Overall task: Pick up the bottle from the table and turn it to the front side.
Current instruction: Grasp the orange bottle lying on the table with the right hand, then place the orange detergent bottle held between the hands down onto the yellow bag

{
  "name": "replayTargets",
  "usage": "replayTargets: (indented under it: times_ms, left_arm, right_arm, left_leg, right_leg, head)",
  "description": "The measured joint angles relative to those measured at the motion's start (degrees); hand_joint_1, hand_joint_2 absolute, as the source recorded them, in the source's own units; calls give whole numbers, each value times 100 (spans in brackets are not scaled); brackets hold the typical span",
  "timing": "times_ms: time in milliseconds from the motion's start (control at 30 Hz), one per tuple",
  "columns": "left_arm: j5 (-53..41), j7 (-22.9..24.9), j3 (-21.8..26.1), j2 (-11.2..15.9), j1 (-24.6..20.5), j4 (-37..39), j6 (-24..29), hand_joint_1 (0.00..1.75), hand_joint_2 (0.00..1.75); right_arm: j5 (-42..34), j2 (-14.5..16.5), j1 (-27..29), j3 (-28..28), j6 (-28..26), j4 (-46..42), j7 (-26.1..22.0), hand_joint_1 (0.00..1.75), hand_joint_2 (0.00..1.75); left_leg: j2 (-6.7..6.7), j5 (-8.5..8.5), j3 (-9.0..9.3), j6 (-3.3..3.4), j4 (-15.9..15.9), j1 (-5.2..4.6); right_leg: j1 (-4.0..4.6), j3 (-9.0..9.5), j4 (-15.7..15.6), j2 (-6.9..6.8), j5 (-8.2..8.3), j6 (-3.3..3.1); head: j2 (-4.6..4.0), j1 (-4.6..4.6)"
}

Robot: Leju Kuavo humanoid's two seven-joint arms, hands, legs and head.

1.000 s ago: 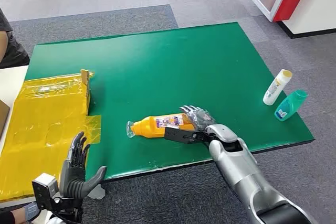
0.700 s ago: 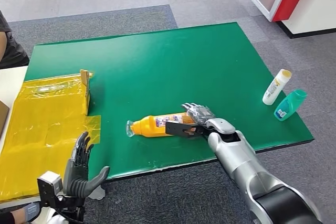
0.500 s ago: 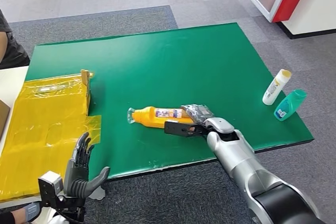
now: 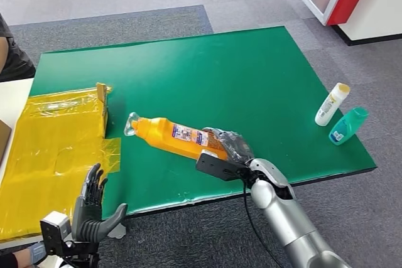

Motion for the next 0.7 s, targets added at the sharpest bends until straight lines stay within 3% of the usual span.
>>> replayTargets:
  times_ms: [200,333,467,700]
  left_arm:
    - [187,107,59,-37,32,-120,-299,0,175]
    - [594,294,79,-65,-61,-356,-686,0,175]
    - [841,399,28,-64,-125,-551,-790,0,175]
    - [1955,1298,-507,30,-516,-1099,-1091,0,175]
  right_arm:
    - [-980,349,316,-312,7,-589,-334,175,175]
    - [-1833,874,547,-568,143,-631,-790,175,175]
    - [-1844,1023,585,-582,36,-425,-981,175,175]
    - [-1236,1252,557,-256,-717,510,-1443,175,175]
  left_leg:
    - [0,0,0,0,0,0]
    - [0,1,1,0,0,0]
    - [0,2,1,0,0,0]
    - [-1,4,0,0,0,0]
  right_leg:
    - [0,-1,0,0,0,0]
    - [1,0,0,0,1,0]
    - [0,0,0,0,1,0]
    - [1,0,1,0,2,0]
  head:
    - [0,-1]
    - [0,-1]
    - [0,1]
    - [0,-1]
